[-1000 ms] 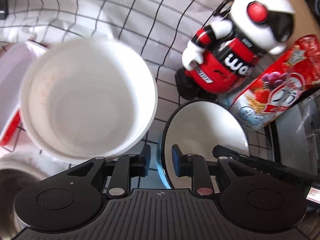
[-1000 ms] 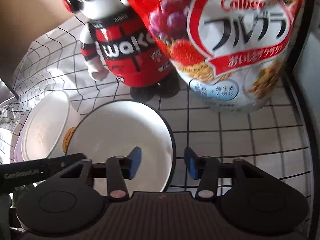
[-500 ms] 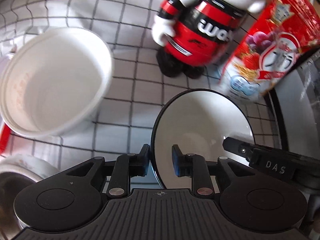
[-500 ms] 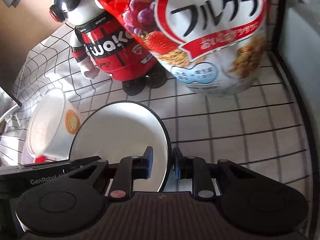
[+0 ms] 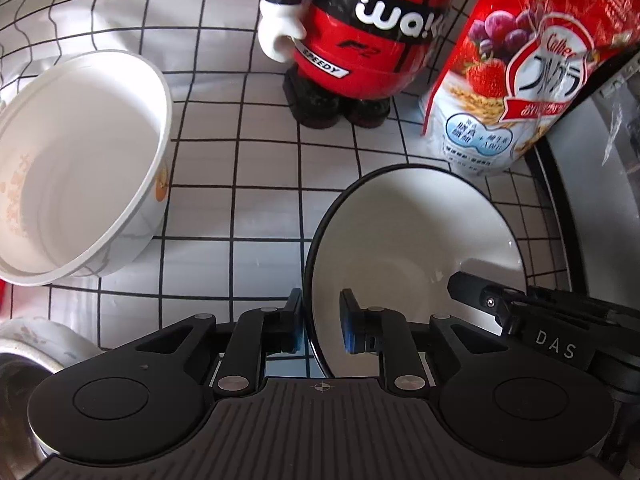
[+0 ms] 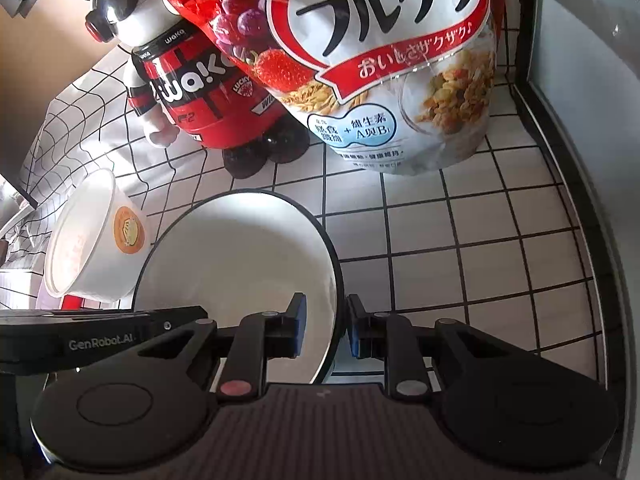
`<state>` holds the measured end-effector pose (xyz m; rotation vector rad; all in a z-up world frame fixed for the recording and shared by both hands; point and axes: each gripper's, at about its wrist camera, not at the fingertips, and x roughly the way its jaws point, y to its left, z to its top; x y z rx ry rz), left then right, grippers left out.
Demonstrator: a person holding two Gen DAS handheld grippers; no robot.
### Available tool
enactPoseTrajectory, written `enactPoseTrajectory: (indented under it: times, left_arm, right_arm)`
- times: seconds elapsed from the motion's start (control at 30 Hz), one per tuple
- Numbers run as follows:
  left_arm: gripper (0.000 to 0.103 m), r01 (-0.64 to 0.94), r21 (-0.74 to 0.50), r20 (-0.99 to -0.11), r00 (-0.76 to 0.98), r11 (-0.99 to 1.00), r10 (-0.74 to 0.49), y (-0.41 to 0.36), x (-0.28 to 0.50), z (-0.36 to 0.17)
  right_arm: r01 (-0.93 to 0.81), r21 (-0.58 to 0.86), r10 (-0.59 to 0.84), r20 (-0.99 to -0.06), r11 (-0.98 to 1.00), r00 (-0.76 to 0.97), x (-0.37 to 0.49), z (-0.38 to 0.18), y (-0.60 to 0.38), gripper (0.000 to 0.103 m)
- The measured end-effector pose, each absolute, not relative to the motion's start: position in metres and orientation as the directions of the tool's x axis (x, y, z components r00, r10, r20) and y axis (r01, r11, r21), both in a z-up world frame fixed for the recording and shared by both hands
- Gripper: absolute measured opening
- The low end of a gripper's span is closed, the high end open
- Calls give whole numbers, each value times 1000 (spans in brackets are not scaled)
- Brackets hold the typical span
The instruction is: Organize plates and bowls
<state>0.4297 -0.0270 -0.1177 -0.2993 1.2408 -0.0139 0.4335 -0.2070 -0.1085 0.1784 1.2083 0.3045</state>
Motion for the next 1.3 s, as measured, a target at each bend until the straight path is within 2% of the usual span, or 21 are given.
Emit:
enactPoseTrajectory:
  times: [0.27, 0.33, 0.6, 1.07, 1.3]
  left_arm:
    - [22, -160, -260, -928, 313, 952, -201, -25, 439, -130]
    - [24, -161, -281, -921, 323, 946, -218, -22, 439, -130]
    - [29, -147, -242, -924, 337, 959, -182, -26, 437, -130]
    - [31, -35, -267, -879, 418, 963, -228, -21, 384, -43]
    - [31, 1, -273, -896, 365, 962, -254, -30, 328, -40]
  right_arm:
    - [-140, 302, 331, -900, 943, 285, 443, -122, -201, 22]
    - [-133, 324, 349, -897, 937, 272, 444, -125, -202, 25]
    - [-142, 339, 366, -891, 930, 270, 440, -122, -197, 26]
    - [-193, 314, 365, -854, 930, 370, 390, -36, -191, 26]
    - [-243, 304, 372, -871, 921, 320, 337, -28, -192, 26]
